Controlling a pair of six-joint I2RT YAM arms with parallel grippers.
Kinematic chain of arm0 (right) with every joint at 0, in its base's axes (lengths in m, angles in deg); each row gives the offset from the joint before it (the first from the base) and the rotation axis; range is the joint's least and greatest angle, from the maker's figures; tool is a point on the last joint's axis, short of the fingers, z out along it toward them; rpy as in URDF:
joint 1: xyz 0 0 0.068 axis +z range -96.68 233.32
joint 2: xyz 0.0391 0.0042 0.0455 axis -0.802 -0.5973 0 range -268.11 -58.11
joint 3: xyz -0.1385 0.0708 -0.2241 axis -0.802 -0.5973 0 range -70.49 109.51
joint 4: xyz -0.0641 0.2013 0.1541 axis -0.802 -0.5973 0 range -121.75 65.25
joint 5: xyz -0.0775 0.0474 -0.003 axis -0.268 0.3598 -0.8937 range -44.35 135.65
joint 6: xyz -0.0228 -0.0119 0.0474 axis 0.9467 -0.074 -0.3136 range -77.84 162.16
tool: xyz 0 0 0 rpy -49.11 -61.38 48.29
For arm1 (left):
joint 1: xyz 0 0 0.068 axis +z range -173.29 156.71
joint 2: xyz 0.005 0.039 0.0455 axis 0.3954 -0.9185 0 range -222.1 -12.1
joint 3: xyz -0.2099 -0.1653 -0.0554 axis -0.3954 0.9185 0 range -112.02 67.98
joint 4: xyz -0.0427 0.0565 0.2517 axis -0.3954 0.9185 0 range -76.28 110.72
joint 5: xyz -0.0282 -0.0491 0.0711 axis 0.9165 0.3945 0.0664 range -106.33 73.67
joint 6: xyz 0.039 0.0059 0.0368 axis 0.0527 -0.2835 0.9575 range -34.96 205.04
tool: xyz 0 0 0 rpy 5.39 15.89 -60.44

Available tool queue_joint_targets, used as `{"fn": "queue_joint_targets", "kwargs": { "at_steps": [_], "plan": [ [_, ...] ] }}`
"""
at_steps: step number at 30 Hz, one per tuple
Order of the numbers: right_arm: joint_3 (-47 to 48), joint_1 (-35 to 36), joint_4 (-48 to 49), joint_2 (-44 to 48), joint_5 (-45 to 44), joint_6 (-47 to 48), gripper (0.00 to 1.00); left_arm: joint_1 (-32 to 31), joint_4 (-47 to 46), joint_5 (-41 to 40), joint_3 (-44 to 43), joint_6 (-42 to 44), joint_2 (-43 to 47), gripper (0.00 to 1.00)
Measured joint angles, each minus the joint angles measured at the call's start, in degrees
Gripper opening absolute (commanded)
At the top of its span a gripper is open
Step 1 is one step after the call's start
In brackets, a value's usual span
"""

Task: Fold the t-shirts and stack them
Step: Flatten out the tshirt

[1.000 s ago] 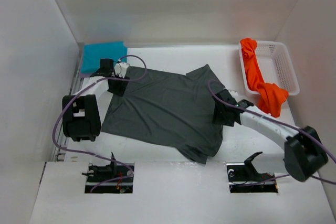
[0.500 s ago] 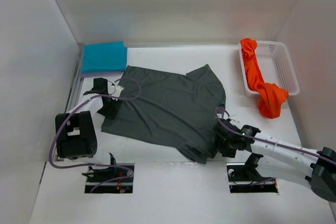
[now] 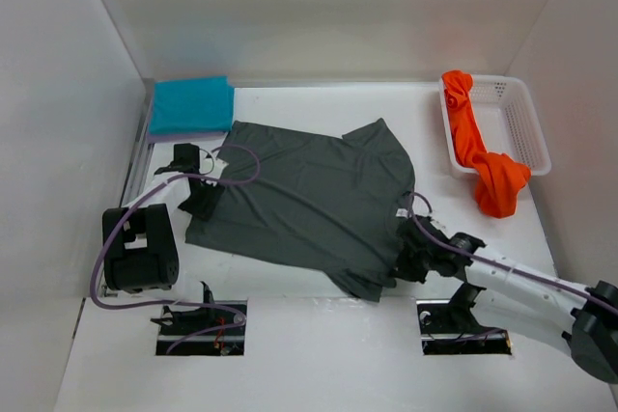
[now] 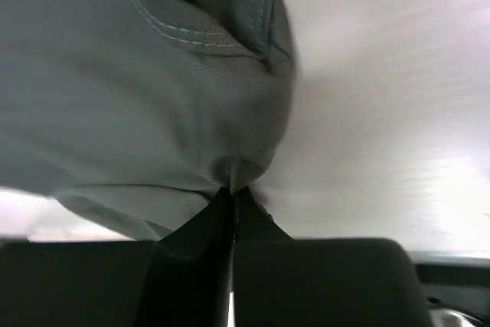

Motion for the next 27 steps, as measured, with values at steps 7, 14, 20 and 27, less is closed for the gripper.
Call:
{"fn": "queue_joint_targets", "kwargs": {
  "at_steps": [7, 14, 20, 27],
  "plan": [
    [7.23, -2.49, -14.82, 4.44, -9.29, 1.77, 0.03, -1.66, 5.11, -0.44, 0.00, 1.79, 4.39, 0.58],
    [8.90, -11.28, -18.45, 2.38, -14.45, 9.53, 0.40, -9.81, 11.37, -1.49, 0.28, 8.74, 14.12, 0.57],
    [11.93, -11.91, -18.75, 2.21, -14.99, 13.94, 0.50, -19.85, 19.30, -1.95, 5.11, 15.21, 23.32, 0.57],
    [14.53, 3.17, -19.89, 5.86, -14.29, 11.93, 0.50, -30.47, 24.55, -2.27, 14.75, 18.08, 30.14, 0.62]
  ]
}}
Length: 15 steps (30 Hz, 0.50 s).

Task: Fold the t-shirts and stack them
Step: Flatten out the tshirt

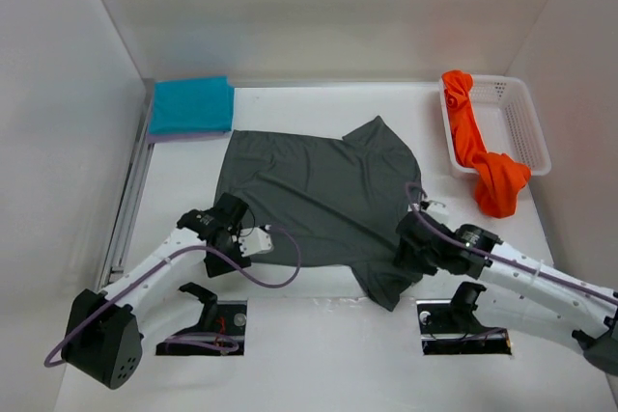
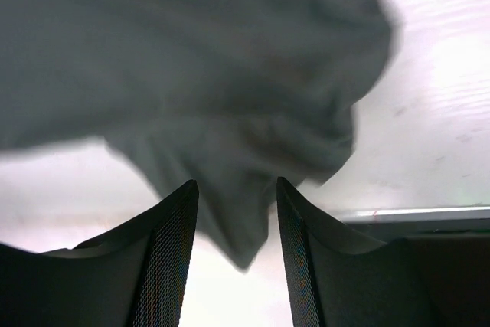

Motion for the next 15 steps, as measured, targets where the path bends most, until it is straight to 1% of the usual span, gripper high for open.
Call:
{"fn": "queue_joint_targets", "kwargs": {
  "at_steps": [3, 5, 8, 12, 15],
  "plan": [
    [-0.22, 9.27, 0.31, -1.33, 2.08, -1.60, 0.50, -0.76, -0.94, -0.52, 2.25, 0.50, -0.42, 0.65],
    [-0.81, 15.93, 0.74, -2.80, 3.65, -3.10, 0.52, -0.76, -2.38, -1.46, 2.91, 0.63, -1.64, 0.64],
    [-2.54, 22.75, 1.38, -4.44, 6.21, -6.58, 0.52, -0.63, -5.35, -2.78, 3.04, 0.66, -4.26, 0.63],
    [-5.95, 25.55, 1.66, -4.09, 8.52, -13.31, 0.53, -0.63, -9.46, -3.74, 3.87, 0.57, -6.05, 0.55],
    [-8.55, 26.34, 2.40, -2.45, 9.35, -18.27, 0.53, -0.66, -10.86, -5.09, 4.72, 0.55, -6.25, 0.45]
  ]
}}
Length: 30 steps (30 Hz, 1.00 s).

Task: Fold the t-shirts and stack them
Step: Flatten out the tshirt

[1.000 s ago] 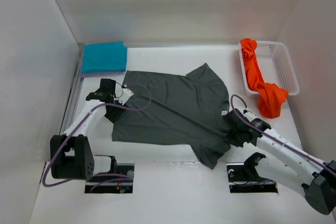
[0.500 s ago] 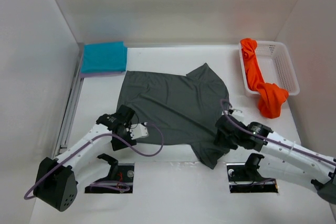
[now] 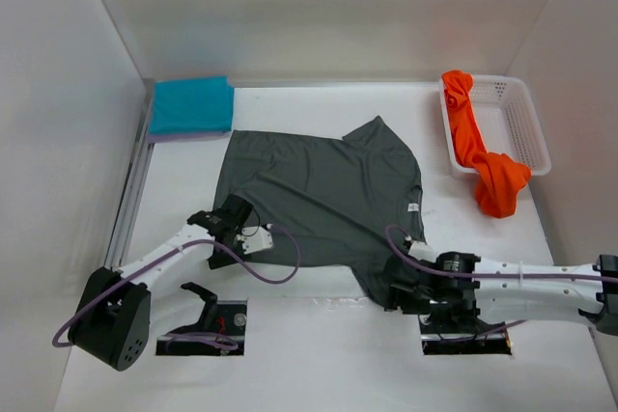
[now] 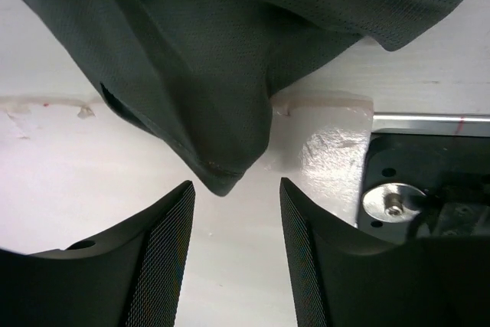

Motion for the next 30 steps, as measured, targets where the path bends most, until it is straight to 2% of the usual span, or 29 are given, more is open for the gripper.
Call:
{"fn": "queue_joint_targets", "kwargs": {
  "at_steps": [7, 10, 12, 14, 18, 19, 22, 25, 30],
  "plan": [
    [-4.46, -3.50, 6.03, 3.50, 0.74, -4.90, 0.53, 0.02, -3.76, -2.49, 1.46, -0.31, -0.26, 0.16],
    [-4.52, -4.20, 8.39, 3.52, 0.74, -5.68, 0.52, 0.02, -4.92, -2.67, 1.88, -0.42, -0.26, 0.08],
    [-4.52, -4.20, 9.40, 3.50, 0.76, -6.19, 0.48, 0.02, -5.20, -2.67, 1.95, -0.59, -0.26, 0.06],
    [-5.01, -4.46, 10.71, 3.41, 0.87, -6.69, 0.38, 0.02, -5.35, -2.64, 1.95, -1.01, -0.24, 0.04],
    [-7.19, -5.90, 12.28, 2.45, 2.03, -7.28, 0.04, 0.00, -5.20, -2.62, 1.92, -1.70, 0.02, 0.00],
    [-7.41, -6.27, 12.11, 2.49, 2.43, -7.65, 0.00, 0.00, -4.85, -2.47, 1.88, -1.92, 0.26, 0.00],
    [-7.28, -6.60, 10.71, 3.78, 2.43, -7.82, 0.00, -0.11, -1.68, -1.07, 0.85, -2.75, 2.29, 0.00],
    [-4.68, -8.66, 4.52, 6.49, 0.90, -7.08, 0.00, 0.07, 2.40, 1.01, -3.02, -3.54, 4.57, 0.00],
    [3.56, -19.80, -0.87, 7.13, -1.51, 0.81, 0.00, 1.49, 3.63, 3.61, -10.43, -4.39, 3.34, 0.00]
  ]
}}
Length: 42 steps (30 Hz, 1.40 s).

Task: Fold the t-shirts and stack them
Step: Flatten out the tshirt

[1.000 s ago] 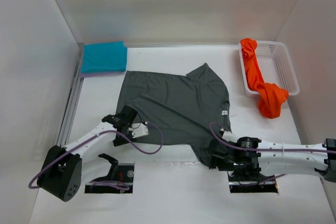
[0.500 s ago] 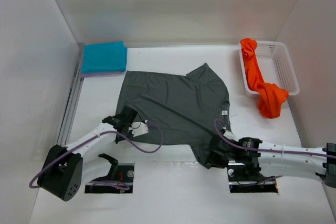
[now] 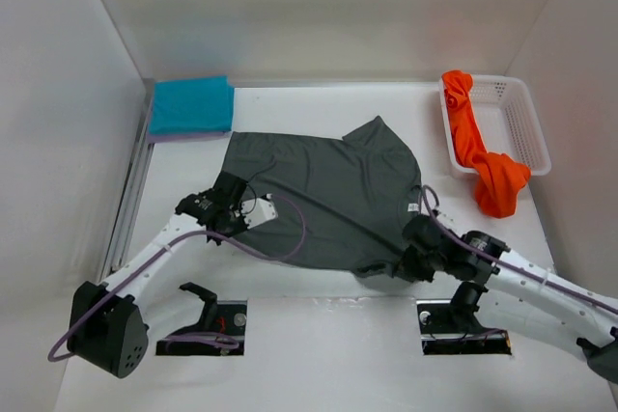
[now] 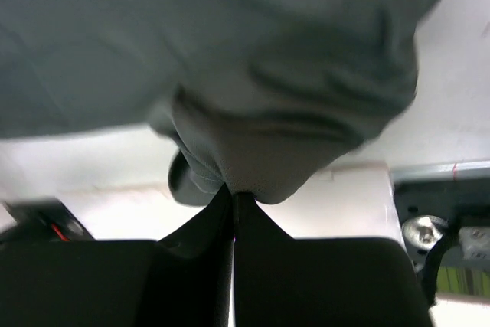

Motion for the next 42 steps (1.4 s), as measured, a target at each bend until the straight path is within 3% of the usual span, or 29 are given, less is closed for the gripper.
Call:
{"fn": "queue_joint_targets", "kwargs": {
  "at_steps": [6, 10, 13, 20, 24, 28, 35, 37, 42],
  "plan": [
    [7.43, -15.54, -0.13, -4.50, -0.63, 15.69, 0.00, 4.55, 1.77, 0.85, -5.92, 1.01, -4.42, 0.00],
    [9.81, -20.98, 0.57, -5.84, -0.48, 22.88, 0.00, 7.19, 2.56, 0.92, -7.78, 2.99, -5.05, 0.00],
    [9.75, -18.75, -0.44, -4.61, 0.57, 23.17, 0.00, 6.38, 6.80, 1.11, -7.08, 3.41, -4.24, 0.00],
    [4.63, 7.74, -7.72, 4.28, 4.44, 7.37, 0.00, 1.90, 22.45, 2.12, -2.10, 3.30, 7.96, 0.00],
    [3.50, 14.71, -9.81, 2.19, 6.29, 1.53, 0.00, 1.81, 26.75, 2.84, -3.26, 3.37, 7.34, 0.01],
    [3.56, 12.66, -10.69, 1.60, 6.67, 0.83, 0.00, -0.07, 27.45, 4.20, -5.46, 3.54, 5.09, 0.04],
    [7.17, -5.03, -9.94, -2.45, 6.73, 11.72, 0.00, 2.10, 25.40, 3.52, -5.51, 4.26, 2.05, 0.07],
    [8.31, -8.00, -9.31, -3.61, 6.78, 15.02, 0.00, 3.17, 24.11, 3.39, -5.51, 4.42, 0.61, 0.12],
    [8.07, -9.77, -9.07, -1.99, 7.98, 18.36, 0.00, 2.47, 23.93, 3.96, -5.51, 5.31, -0.57, 0.53]
  ]
}}
